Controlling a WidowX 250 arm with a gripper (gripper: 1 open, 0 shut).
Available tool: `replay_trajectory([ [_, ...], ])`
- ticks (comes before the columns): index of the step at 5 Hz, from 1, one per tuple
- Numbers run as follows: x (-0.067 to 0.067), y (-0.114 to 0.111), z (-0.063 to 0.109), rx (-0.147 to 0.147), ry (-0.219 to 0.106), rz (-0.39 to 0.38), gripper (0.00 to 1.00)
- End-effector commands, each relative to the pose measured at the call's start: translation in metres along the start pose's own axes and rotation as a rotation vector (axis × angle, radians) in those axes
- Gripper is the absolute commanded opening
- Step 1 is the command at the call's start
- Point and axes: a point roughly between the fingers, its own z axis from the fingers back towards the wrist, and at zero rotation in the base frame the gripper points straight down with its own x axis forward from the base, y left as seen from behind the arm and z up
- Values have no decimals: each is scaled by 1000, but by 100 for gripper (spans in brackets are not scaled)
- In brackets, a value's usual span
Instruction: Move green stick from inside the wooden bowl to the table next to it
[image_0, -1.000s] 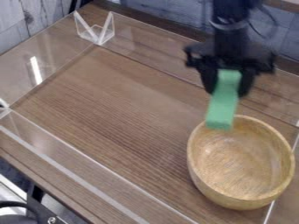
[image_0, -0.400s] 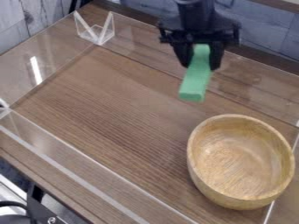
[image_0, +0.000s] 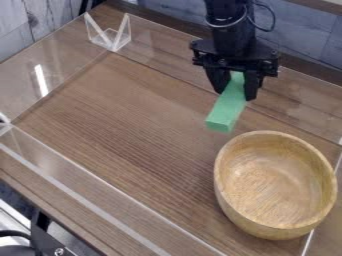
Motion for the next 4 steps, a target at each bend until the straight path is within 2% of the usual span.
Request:
replay_trajectory([
  [1,7,8,16,13,-56,20,0],
  [3,18,45,17,41,-64,15,0],
  [4,14,65,15,63,-64,-4,0],
])
